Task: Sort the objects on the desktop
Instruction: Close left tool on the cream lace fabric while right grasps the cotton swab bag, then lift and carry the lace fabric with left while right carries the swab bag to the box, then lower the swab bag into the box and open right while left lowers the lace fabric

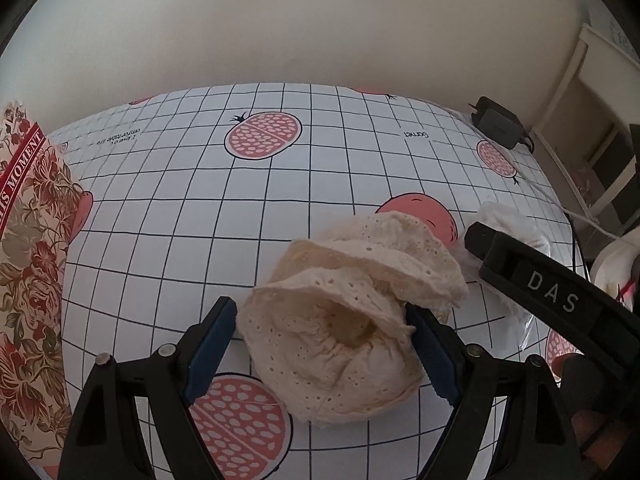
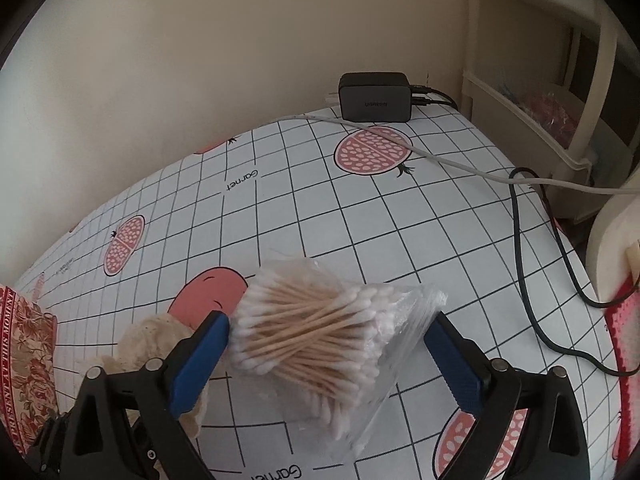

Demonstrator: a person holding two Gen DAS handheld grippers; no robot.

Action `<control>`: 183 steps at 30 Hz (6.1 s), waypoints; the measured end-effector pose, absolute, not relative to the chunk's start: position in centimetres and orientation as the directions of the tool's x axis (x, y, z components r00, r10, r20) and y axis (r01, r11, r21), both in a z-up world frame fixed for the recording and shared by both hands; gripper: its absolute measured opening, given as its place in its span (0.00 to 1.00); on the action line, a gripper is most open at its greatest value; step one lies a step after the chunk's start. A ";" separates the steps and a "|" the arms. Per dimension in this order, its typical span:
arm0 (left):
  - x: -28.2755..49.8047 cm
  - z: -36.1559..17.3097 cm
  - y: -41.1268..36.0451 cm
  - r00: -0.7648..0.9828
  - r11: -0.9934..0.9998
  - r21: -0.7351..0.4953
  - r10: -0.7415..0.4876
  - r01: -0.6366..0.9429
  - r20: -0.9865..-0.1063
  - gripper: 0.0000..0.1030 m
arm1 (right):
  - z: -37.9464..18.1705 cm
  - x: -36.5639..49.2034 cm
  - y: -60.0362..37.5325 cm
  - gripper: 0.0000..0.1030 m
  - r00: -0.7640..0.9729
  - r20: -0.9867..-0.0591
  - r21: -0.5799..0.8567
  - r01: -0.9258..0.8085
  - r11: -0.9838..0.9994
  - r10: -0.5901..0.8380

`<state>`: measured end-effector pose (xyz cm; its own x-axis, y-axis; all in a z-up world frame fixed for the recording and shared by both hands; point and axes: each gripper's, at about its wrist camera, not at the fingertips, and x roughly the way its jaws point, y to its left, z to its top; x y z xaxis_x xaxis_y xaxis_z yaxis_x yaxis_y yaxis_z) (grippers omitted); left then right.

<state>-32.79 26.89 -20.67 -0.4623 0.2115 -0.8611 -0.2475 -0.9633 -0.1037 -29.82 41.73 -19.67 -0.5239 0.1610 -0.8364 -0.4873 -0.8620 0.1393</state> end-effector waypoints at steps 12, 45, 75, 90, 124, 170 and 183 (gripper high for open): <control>-32.4 -21.0 27.1 -0.495 -0.964 -0.036 0.166 -0.262 -0.853 0.77 | -19.4 -28.9 41.7 0.77 -0.526 -0.825 0.124 -0.522 -0.844 0.204; -27.2 -19.1 18.0 -0.391 -0.983 -0.179 0.184 -0.049 -0.902 0.23 | -17.8 -19.5 36.8 0.70 -0.470 -0.883 0.321 -0.595 -0.737 -0.005; -24.1 -10.2 13.7 -0.585 -0.949 -0.308 0.288 -0.068 -0.758 0.23 | -9.5 -17.4 32.6 0.70 -0.676 -0.737 0.437 -0.461 -0.772 -0.014; -22.9 -6.5 9.2 -0.689 -0.935 -0.350 0.285 -0.049 -0.666 0.23 | -4.6 -17.4 26.6 0.70 -0.854 -0.515 0.495 -0.221 -0.840 -0.079; -21.5 -5.5 -4.1 -0.759 -0.890 -0.406 0.116 0.208 -0.641 0.23 | -5.6 -20.8 15.1 0.70 -0.819 -0.520 0.452 -0.024 -0.892 -0.242; -22.4 -9.7 -10.4 -0.664 -0.830 -0.397 0.044 0.392 -0.746 0.24 | -9.2 -24.1 7.6 0.72 -0.745 -0.610 0.354 0.049 -0.934 -0.270; -22.5 -9.9 -10.2 -0.649 -0.835 -0.381 0.039 0.397 -0.760 0.37 | -9.1 -24.4 7.6 0.73 -0.740 -0.619 0.348 0.043 -0.937 -0.264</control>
<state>-22.46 -10.23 -9.85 -0.6486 0.0387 -0.7602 0.3968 -0.8351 -0.3811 -24.37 7.62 -9.10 -0.7398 -0.2641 -0.6189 0.0432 -0.9365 0.3480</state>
